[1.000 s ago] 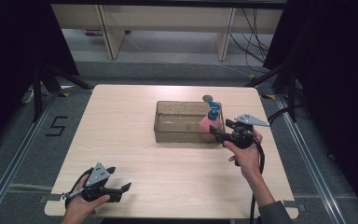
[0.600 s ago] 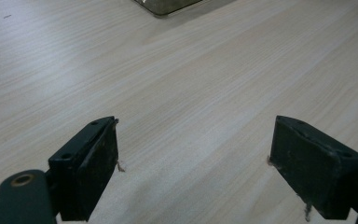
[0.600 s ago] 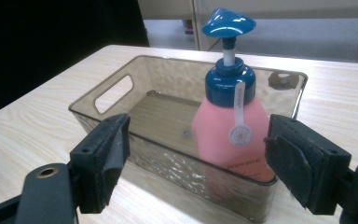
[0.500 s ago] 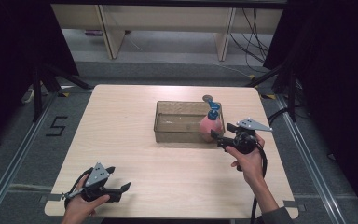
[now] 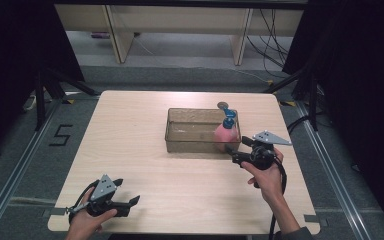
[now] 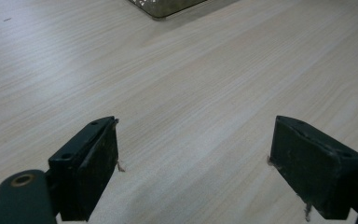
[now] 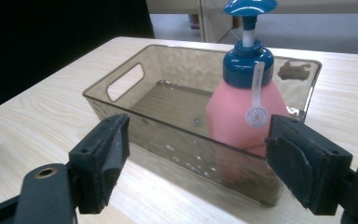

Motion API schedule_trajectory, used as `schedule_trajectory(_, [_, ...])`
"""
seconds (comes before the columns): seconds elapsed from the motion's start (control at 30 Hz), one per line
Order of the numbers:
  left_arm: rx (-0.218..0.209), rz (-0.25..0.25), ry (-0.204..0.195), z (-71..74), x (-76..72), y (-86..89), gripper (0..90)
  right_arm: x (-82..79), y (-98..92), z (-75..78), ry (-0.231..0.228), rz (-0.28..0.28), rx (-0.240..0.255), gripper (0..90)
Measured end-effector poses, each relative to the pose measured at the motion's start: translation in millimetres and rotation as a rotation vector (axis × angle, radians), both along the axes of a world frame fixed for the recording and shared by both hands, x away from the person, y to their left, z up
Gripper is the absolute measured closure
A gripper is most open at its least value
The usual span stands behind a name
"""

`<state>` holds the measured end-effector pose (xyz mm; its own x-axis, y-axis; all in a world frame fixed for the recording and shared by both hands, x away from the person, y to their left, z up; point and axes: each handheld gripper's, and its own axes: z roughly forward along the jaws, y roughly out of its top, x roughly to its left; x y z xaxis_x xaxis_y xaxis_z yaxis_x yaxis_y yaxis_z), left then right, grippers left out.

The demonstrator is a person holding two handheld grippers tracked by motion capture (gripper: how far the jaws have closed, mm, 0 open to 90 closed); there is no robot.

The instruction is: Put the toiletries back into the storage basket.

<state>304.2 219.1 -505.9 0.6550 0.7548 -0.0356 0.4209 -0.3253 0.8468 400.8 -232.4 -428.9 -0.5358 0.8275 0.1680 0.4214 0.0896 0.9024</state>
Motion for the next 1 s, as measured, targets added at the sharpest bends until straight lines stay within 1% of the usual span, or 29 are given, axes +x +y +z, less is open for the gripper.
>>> schedule_trajectory(0.03, [-0.005, 0.001, 0.0, -0.2, 0.0, -0.4, 14.8, -3.5, 2.6, 0.9, 0.043, -0.009, 0.033, 22.7])
schedule_trajectory(0.07, [-0.006, 0.001, 0.0, -0.3, -0.1, -0.5, 14.8, -4.2, 1.0, 1.2, 0.033, -0.006, 0.012, 22.7])
schedule_trajectory(0.1, [0.0, 0.0, 0.001, -0.1, -0.1, -0.1, 14.8, -3.3, 0.2, -0.1, 0.005, -0.001, 0.003, 22.7])
schedule_trajectory(0.13, [0.0, -0.001, 0.0, 0.0, -0.1, -0.1, 14.8, -5.5, 1.1, 0.1, 0.028, 0.001, 0.019, 22.7])
schedule_trajectory(0.17, [0.001, -0.002, -0.001, 0.1, -0.1, 0.0, 14.8, -6.1, 0.3, 0.6, 0.034, 0.005, 0.008, 22.8])
schedule_trajectory(0.2, [0.0, -0.001, -0.001, 0.1, -0.1, 0.0, 14.8, -7.3, -1.1, 1.0, 0.026, 0.004, -0.01, 22.8])
schedule_trajectory(0.23, [0.001, -0.001, 0.0, 0.0, -0.1, 0.2, 14.8, -7.8, -0.6, -0.1, 0.037, 0.01, 0.007, 22.8])
schedule_trajectory(0.27, [0.0, -0.001, 0.001, -0.2, -0.1, 0.0, 14.8, -8.1, -0.8, -0.8, 0.021, 0.005, -0.002, 22.7])
schedule_trajectory(0.3, [0.003, -0.004, -0.001, 0.0, 0.0, 0.0, 14.8, -8.9, 0.1, -1.5, 0.033, 0.007, 0.018, 22.8])
schedule_trajectory(0.37, [-0.002, -0.004, -0.001, -0.3, 0.0, -0.3, 14.8, -9.7, -0.9, -2.4, 0.032, 0.009, 0.009, 22.7])
schedule_trajectory(0.4, [-0.002, -0.004, -0.002, -0.3, 0.1, -0.4, 14.8, -11.0, -1.1, -2.1, 0.045, 0.008, 0.008, 22.7])
schedule_trajectory(0.43, [0.006, 0.0, 0.001, 0.1, -0.5, -0.3, 14.8, -12.9, 0.1, -2.6, 0.058, -0.001, 0.027, 22.7])
schedule_trajectory(0.47, [0.007, -0.001, 0.0, 0.0, -0.3, -0.3, 14.8, -11.8, -1.7, -3.8, 0.031, 0.007, 0.006, 22.7])
schedule_trajectory(0.5, [0.007, -0.001, 0.0, -0.2, -0.3, -0.4, 14.8, -13.5, -0.1, -4.5, 0.045, 0.004, 0.032, 22.7])
schedule_trajectory(0.53, [0.008, -0.002, 0.0, -0.2, -0.3, -0.4, 14.8, -13.3, -1.8, -4.7, 0.035, 0.012, 0.014, 22.7])
schedule_trajectory(0.63, [0.007, -0.001, 0.001, -0.1, -0.3, -0.3, 14.8, -15.9, -1.8, -6.1, 0.037, 0.006, 0.011, 22.8])
schedule_trajectory(0.67, [0.006, 0.0, 0.001, -0.1, -0.3, -0.3, 14.8, -16.1, -2.8, -6.4, 0.028, 0.015, 0.004, 22.8])
schedule_trajectory(0.73, [0.007, -0.001, 0.0, -0.2, -0.3, -0.3, 14.8, -18.2, -3.1, -7.5, 0.03, 0.015, -0.003, 22.8])
schedule_trajectory(0.77, [0.005, -0.005, 0.0, -0.5, -0.3, -0.4, 14.8, -19.9, -2.3, -7.3, 0.047, 0.008, 0.007, 22.8])
schedule_trajectory(0.8, [0.003, -0.006, -0.001, -0.7, -0.2, -0.5, 14.8, -20.8, -2.9, -7.9, 0.04, 0.021, 0.01, 22.8])
schedule_trajectory(0.83, [0.005, -0.006, -0.001, -0.8, -0.3, -0.4, 14.8, -21.0, -3.2, -8.5, 0.028, 0.017, 0.002, 22.8])
schedule_trajectory(0.87, [0.002, -0.005, -0.001, -0.9, -0.3, -0.5, 14.8, -22.3, -3.3, -9.0, 0.032, 0.022, 0.001, 22.8])
schedule_trajectory(0.9, [0.009, -0.006, -0.001, -0.7, -0.1, 0.0, 14.8, -23.0, -3.5, -9.7, 0.017, 0.013, -0.007, 22.8])
schedule_trajectory(0.93, [0.009, -0.007, -0.001, -0.7, 0.0, 0.0, 14.8, -24.8, -3.7, -9.4, 0.033, 0.02, -0.005, 22.8])
schedule_trajectory(0.97, [0.009, -0.007, -0.001, -0.7, 0.0, -0.1, 14.8, -28.2, -2.1, -8.9, 0.064, 0.012, 0.023, 22.8])
schedule_trajectory(1.0, [0.005, -0.006, -0.001, -0.8, -0.1, -0.5, 14.8, -27.2, -4.7, -10.0, 0.027, 0.021, -0.013, 22.8])
